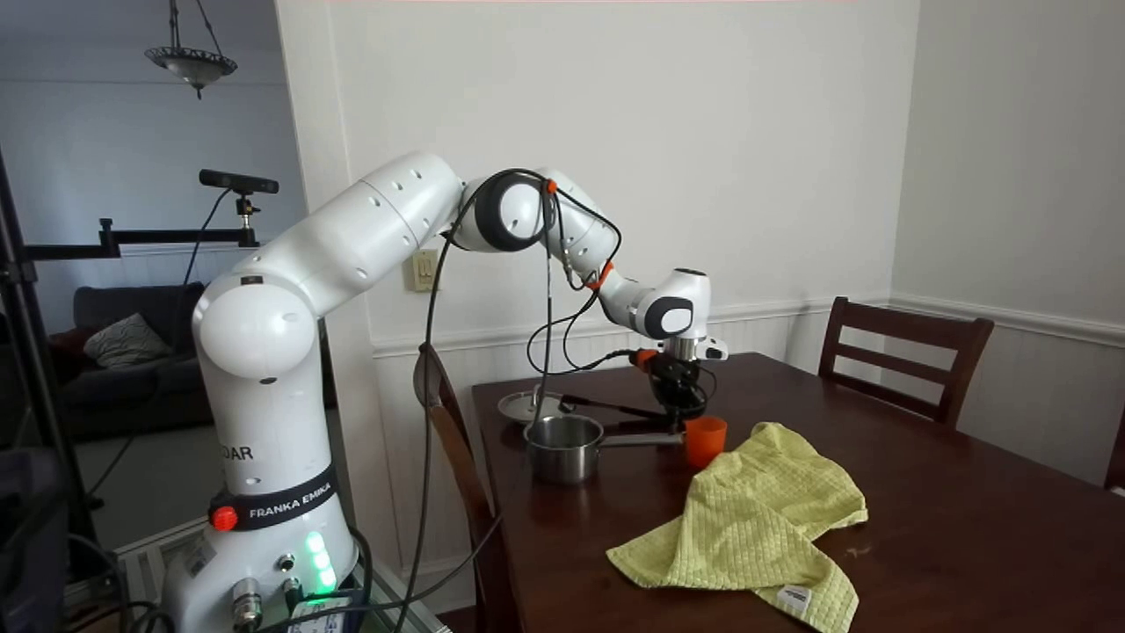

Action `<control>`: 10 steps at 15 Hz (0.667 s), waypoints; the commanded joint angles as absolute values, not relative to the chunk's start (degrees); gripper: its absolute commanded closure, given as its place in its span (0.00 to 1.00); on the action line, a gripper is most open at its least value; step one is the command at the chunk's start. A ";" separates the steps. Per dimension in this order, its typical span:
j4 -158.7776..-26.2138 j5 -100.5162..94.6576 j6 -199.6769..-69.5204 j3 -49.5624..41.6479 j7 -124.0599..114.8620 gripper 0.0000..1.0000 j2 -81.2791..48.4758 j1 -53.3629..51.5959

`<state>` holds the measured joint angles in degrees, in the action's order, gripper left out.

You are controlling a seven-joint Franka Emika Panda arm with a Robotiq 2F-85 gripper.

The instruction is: Put the teaspoon in the orange cup

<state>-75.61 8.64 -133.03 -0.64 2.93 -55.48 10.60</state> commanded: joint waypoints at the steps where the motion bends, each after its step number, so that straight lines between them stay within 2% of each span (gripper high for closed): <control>1: -74.92 7.37 -133.24 -1.63 1.92 0.64 -55.89 9.65; 10: -73.16 5.35 -134.05 -3.85 -0.71 0.63 -58.16 7.90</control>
<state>-75.28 6.79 -133.09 -2.95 1.29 -56.40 8.63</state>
